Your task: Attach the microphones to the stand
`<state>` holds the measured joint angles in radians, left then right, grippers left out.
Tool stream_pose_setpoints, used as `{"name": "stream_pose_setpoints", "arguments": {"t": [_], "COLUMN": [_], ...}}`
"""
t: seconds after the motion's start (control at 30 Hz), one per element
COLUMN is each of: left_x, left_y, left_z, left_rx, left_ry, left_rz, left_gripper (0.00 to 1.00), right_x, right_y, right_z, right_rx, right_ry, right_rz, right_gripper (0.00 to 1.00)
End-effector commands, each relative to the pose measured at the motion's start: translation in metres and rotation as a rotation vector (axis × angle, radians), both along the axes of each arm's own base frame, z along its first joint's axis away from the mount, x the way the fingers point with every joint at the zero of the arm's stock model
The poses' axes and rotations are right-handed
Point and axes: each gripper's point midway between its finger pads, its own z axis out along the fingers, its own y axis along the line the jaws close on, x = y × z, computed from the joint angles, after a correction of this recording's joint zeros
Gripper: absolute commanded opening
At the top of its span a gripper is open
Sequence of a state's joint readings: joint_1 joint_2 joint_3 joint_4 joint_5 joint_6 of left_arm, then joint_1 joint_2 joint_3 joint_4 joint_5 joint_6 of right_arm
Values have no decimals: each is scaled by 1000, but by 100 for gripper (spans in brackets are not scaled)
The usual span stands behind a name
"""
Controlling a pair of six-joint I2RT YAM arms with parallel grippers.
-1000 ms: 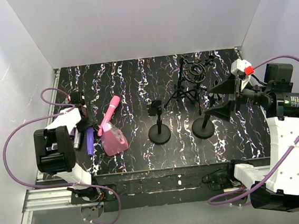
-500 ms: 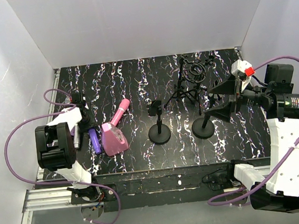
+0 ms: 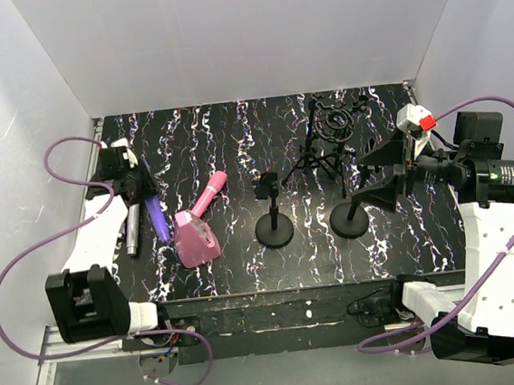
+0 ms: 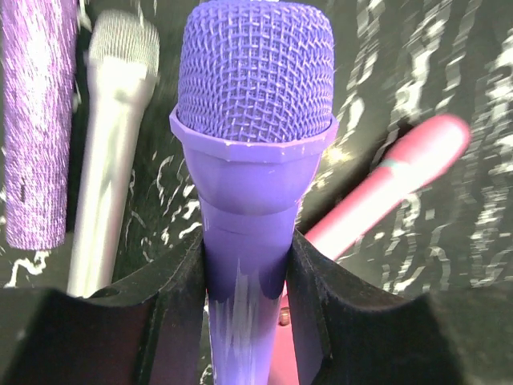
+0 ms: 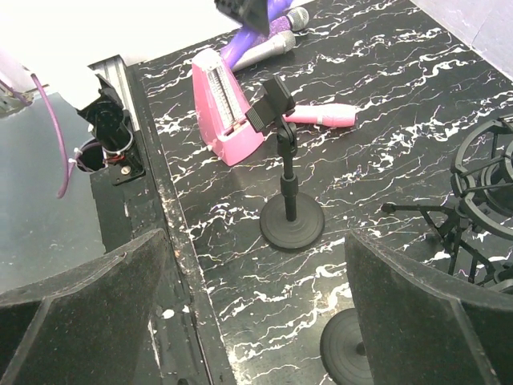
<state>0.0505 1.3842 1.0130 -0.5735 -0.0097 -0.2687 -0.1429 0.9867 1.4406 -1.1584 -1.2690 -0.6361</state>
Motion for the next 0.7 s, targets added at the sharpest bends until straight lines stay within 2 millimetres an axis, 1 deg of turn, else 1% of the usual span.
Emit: {"name": "stream_pose_setpoints", "arguments": {"t": [0.0, 0.03, 0.07, 0.1, 0.13, 0.2, 0.27, 0.33, 0.37, 0.43, 0.47, 0.5, 0.57, 0.67], "left_x": [20, 21, 22, 22, 21, 18, 12, 2, -3, -11, -21, -26, -36, -48], "left_y": [-14, -20, -30, -37, -44, -58, -70, -83, -90, -101, -117, -123, -137, -166], "left_z": [104, 124, 149, 170, 195, 242, 291, 329, 344, 368, 382, 390, 403, 410], "left_rx": [-56, -72, -105, -136, -160, -213, -258, -311, -332, -371, -408, -430, -479, -532], "left_ry": [-292, -345, -415, -470, -535, -651, -770, -860, -894, -938, -964, -980, -1010, -1021], "left_rz": [-57, -82, -126, -157, -181, -237, -290, -346, -373, -414, -458, -472, -505, -561], "left_gripper": [0, 0, 0, 0, 0, 0, 0, 0, 0, 0, 0, 0, 0, 0], "right_x": [-6, -6, -7, -9, -10, -10, -14, -17, -18, -21, -22, -24, -26, -28], "right_y": [4, 5, 7, 10, 13, 19, 31, 38, 41, 48, 52, 55, 61, 68], "right_z": [10, 11, 11, 12, 14, 14, 16, 20, 24, 30, 34, 37, 40, 44], "right_rx": [-12, -17, -21, -20, -21, -26, -40, -50, -49, -37, -21, -11, 5, 17], "right_ry": [-28, -28, -29, -26, -27, -20, -28, -37, -47, -48, -47, -46, -38, -27], "right_rz": [22, 26, 37, 55, 72, 101, 159, 194, 213, 252, 276, 290, 318, 350], "right_gripper": [98, 98, 98, 98, 98, 98, 98, 98, 98, 98, 98, 98, 98, 98]}}
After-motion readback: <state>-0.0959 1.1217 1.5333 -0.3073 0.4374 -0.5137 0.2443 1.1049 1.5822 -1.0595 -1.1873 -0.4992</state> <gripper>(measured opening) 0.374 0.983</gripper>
